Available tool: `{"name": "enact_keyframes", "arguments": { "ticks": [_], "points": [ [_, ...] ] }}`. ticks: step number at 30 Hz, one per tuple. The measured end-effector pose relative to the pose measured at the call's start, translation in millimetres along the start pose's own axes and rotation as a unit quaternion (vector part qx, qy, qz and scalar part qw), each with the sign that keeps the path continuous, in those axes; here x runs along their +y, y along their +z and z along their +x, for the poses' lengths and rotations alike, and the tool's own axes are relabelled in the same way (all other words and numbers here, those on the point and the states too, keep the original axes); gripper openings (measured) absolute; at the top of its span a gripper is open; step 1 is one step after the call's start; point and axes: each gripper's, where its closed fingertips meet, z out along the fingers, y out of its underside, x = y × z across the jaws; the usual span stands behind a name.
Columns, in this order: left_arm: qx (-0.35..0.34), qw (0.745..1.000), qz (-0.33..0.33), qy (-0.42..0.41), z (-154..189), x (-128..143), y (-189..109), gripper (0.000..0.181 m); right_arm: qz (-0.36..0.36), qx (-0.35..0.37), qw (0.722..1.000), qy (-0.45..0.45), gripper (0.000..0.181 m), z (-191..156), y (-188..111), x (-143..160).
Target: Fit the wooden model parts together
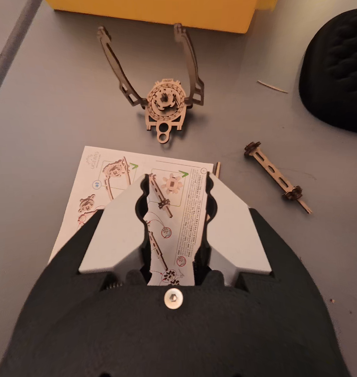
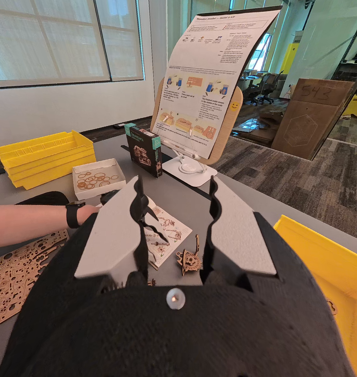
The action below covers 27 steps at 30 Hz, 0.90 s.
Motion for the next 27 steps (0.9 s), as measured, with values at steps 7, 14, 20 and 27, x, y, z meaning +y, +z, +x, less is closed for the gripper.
{"name": "enact_keyframes", "arguments": {
  "ticks": [7, 14, 20, 27],
  "points": [
    [0.014, 1.0, 0.007, -0.01, 4, 2, 1, 0.057, 0.001, -0.003, 1.0, -0.001, 0.064, -2, -1, -1],
    [0.021, 1.0, 0.015, -0.014, 9, 2, 1, 0.045, 0.003, -0.005, 1.0, -0.001, 0.063, -3, -1, -1],
    [0.044, 0.998, 0.026, -0.048, 9, 3, 0, 0.039, 0.001, -0.007, 1.0, -0.002, 0.064, -5, 0, -1],
    [-0.036, 0.999, 0.019, -0.011, -26, 3, -12, 0.045, -0.001, -0.005, 1.0, -0.001, 0.063, -4, 1, 0]
  ]
}}
